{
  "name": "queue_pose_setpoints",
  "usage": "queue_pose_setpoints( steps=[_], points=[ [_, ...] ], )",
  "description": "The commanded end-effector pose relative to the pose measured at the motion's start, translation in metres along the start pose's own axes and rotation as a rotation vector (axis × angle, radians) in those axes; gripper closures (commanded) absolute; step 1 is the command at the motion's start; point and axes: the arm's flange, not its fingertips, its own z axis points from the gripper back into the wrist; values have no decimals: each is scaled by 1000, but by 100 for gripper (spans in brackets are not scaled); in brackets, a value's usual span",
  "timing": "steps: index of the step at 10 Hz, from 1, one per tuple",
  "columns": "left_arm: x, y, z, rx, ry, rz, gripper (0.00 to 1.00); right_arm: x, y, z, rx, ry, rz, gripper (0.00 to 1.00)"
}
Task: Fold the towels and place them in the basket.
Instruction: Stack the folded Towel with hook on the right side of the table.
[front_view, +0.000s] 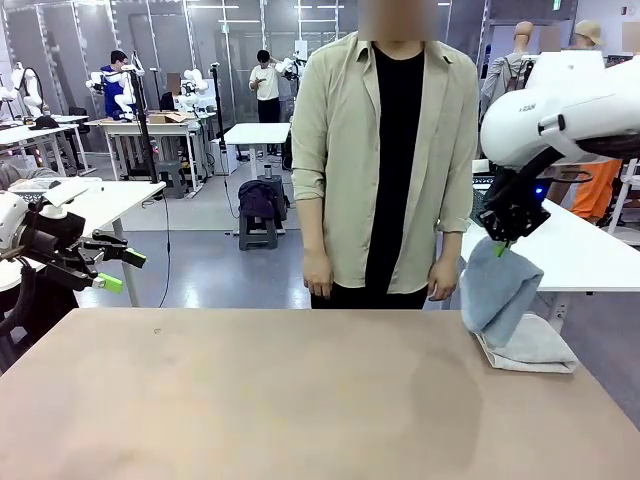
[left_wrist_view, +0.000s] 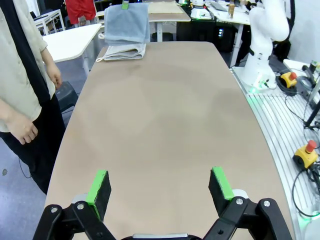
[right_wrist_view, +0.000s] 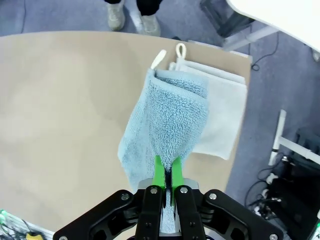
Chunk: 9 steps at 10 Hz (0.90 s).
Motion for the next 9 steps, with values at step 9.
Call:
queue_pose_setpoints(
  steps=[9],
  points=[
    [0, -4, 0, 4, 4, -10, 0, 49, -138, -74, 283, 142, -40, 94]
  ],
)
